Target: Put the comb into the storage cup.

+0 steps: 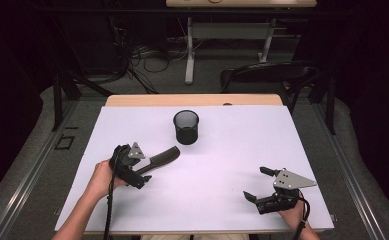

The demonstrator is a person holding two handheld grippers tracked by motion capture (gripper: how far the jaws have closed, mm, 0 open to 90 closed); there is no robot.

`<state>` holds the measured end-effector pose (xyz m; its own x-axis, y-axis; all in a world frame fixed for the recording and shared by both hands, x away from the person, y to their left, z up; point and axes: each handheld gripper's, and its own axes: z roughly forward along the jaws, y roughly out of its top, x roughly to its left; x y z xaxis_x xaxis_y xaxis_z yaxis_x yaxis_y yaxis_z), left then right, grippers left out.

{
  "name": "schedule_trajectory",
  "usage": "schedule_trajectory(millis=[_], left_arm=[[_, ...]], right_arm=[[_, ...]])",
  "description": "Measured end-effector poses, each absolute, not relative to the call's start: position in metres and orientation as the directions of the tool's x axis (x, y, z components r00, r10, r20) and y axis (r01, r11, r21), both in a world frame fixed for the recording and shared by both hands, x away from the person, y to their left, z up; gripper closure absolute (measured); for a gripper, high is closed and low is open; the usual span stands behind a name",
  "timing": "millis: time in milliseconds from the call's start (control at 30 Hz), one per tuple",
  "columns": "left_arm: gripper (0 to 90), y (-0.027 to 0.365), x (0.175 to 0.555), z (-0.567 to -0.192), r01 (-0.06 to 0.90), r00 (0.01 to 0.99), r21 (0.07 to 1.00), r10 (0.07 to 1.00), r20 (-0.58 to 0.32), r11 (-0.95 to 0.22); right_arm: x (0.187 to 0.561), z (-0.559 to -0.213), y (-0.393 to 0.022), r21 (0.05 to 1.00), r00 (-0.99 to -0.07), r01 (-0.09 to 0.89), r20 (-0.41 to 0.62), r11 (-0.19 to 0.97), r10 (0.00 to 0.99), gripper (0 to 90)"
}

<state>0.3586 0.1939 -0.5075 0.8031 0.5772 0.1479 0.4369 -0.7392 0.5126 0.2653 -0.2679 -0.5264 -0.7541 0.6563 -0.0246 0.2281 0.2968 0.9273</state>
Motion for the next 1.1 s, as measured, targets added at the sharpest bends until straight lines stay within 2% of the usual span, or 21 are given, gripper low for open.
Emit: schedule_trajectory(millis=[233, 333, 400, 433, 600, 700, 733, 933, 1100], left_arm=[[1.0, 0.188, 0.362, -0.51, 0.441, 0.812, 0.475, 0.564, 0.15, -0.761], [6.0, 0.187, 0.364, -0.512, 0.448, 0.812, 0.466, 0.566, 0.145, -0.763], [17.1, 0.187, 0.365, -0.513, 0.453, 0.813, 0.456, 0.565, 0.141, -0.766], [17.1, 0.188, 0.366, -0.513, 0.456, 0.815, 0.449, 0.563, 0.138, -0.769], [32.5, 0.187, 0.373, -0.515, 0.491, 0.811, 0.406, 0.575, 0.109, -0.771], [36.9, 0.186, 0.375, -0.515, 0.494, 0.814, 0.392, 0.572, 0.105, -0.776], [42.2, 0.186, 0.378, -0.514, 0.499, 0.817, 0.383, 0.569, 0.09, -0.777], [51.6, 0.181, 0.386, -0.515, 0.508, 0.826, 0.341, 0.559, 0.067, -0.791], [55.3, 0.178, 0.39, -0.516, 0.51, 0.83, 0.314, 0.554, 0.064, -0.801]], right_arm=[[0.266, -0.527, -0.268, 0.926, -0.753, 0.229, -0.026, 0.299, 0.657, 1.3], [0.266, -0.527, -0.268, 0.926, -0.754, 0.23, -0.025, 0.3, 0.657, 1.3], [0.266, -0.527, -0.268, 0.925, -0.753, 0.235, -0.021, 0.299, 0.657, 1.3], [0.266, -0.527, -0.268, 0.925, -0.753, 0.235, -0.021, 0.299, 0.657, 1.3], [0.266, -0.527, -0.268, 0.924, -0.754, 0.236, -0.021, 0.301, 0.656, 1.3], [0.266, -0.527, -0.268, 0.925, -0.754, 0.235, -0.02, 0.299, 0.656, 1.3], [0.266, -0.527, -0.268, 0.925, -0.755, 0.234, -0.021, 0.299, 0.656, 1.3], [0.266, -0.527, -0.268, 0.923, -0.755, 0.236, -0.022, 0.303, 0.655, 1.3], [0.266, -0.527, -0.268, 0.923, -0.755, 0.237, -0.021, 0.303, 0.655, 1.3]])
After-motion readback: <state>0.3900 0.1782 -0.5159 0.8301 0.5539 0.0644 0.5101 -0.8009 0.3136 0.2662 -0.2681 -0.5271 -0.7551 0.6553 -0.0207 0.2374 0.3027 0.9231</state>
